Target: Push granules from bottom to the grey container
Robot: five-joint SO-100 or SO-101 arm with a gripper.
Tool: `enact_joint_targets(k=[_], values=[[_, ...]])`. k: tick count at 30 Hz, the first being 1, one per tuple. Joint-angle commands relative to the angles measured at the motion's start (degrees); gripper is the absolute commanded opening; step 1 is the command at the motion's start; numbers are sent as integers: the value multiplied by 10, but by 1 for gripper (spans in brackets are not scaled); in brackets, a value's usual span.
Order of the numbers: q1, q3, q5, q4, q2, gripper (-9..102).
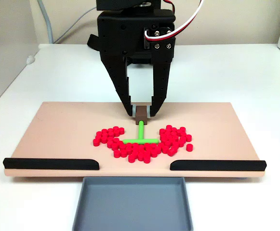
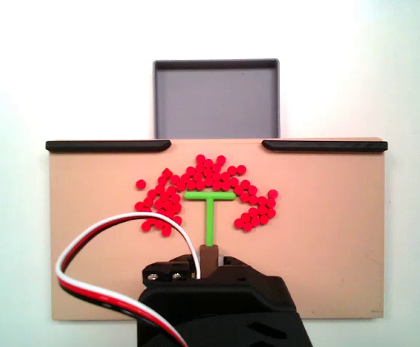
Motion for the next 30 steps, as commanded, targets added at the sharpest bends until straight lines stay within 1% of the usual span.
enact_joint_targets(k=[1, 10, 17, 24, 30], values=[[4, -10, -6, 4, 36, 0], [4, -26, -7, 62, 82, 0], [2, -25, -11, 146, 149, 0], [1, -18, -18, 169, 185, 0], [6, -18, -25, 171, 194, 0]])
